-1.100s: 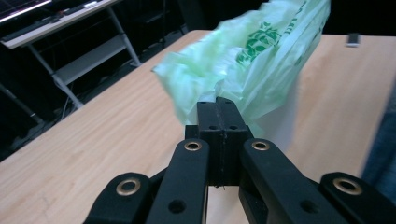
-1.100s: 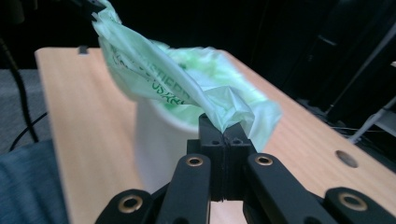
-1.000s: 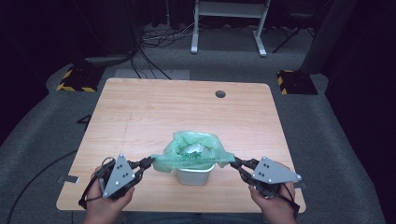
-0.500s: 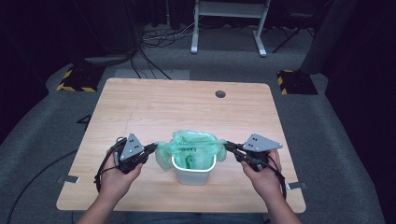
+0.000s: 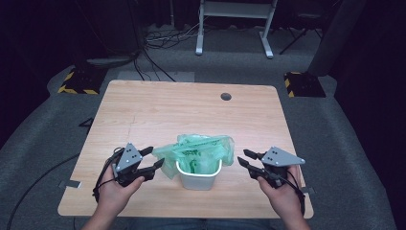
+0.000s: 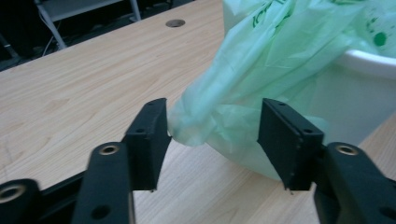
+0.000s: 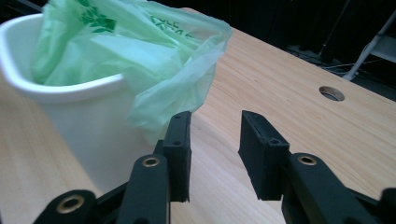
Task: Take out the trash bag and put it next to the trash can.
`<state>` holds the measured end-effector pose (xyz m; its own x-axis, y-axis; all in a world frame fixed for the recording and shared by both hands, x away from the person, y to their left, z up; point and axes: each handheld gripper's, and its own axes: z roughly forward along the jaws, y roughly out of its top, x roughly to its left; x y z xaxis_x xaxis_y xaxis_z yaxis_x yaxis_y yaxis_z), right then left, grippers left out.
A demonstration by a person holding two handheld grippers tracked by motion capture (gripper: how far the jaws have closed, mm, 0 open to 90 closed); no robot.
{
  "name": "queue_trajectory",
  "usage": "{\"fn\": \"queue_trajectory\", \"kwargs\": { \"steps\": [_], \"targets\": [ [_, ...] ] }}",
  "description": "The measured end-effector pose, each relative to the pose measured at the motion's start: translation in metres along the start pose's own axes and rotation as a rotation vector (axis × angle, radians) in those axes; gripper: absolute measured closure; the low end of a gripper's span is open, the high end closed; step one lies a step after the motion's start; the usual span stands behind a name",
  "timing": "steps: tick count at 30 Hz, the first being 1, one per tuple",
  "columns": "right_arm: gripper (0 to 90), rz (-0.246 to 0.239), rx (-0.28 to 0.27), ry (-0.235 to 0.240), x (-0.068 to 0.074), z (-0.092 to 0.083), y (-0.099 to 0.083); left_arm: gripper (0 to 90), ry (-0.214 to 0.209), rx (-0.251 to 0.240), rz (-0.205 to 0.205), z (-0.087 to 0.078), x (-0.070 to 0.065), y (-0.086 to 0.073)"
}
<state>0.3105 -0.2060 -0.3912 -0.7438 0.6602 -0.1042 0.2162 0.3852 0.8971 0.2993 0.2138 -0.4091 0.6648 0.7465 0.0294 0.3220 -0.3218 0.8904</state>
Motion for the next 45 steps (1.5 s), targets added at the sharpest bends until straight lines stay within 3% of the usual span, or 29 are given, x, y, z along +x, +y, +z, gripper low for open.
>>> {"fn": "queue_trajectory", "kwargs": {
  "steps": [3,6,10,14,18,25,31,38,42,45],
  "targets": [
    [65.5,0.016,0.000,0.024,0.009,-0.013,-0.001,39.4,0.010,-0.002,-0.012,-0.013,-0.002,-0.003],
    [67.2,0.023,0.004,0.086,0.022,-0.012,-0.003,37.0,-0.001,0.008,-0.022,-0.018,-0.005,-0.008],
    [72.5,0.025,0.040,0.159,0.036,0.007,-0.007,35.0,-0.023,0.023,-0.021,-0.013,-0.010,-0.011],
    [75.6,0.036,0.079,0.185,0.037,0.030,-0.009,35.0,-0.040,0.027,-0.027,-0.003,-0.011,-0.012],
    [76.1,0.064,0.085,0.181,0.028,0.043,-0.006,35.2,-0.060,0.038,-0.032,0.007,-0.010,-0.011],
    [73.3,0.081,0.073,0.082,0.004,0.056,0.016,37.5,-0.067,0.013,-0.063,0.019,-0.004,-0.004],
    [67.0,0.065,0.033,0.018,-0.008,0.059,0.043,38.5,-0.088,-0.030,-0.078,0.013,-0.004,0.006],
    [60.6,0.025,-0.034,0.016,0.003,0.066,0.075,38.2,-0.109,-0.064,-0.060,0.009,-0.005,0.016],
    [58.0,-0.002,-0.056,0.062,0.016,0.073,0.088,37.2,-0.126,-0.081,-0.049,0.009,-0.008,0.021],
    [56.0,-0.055,-0.055,0.148,0.040,0.087,0.101,36.5,-0.135,-0.092,-0.033,0.009,-0.010,0.027]
  ]
}}
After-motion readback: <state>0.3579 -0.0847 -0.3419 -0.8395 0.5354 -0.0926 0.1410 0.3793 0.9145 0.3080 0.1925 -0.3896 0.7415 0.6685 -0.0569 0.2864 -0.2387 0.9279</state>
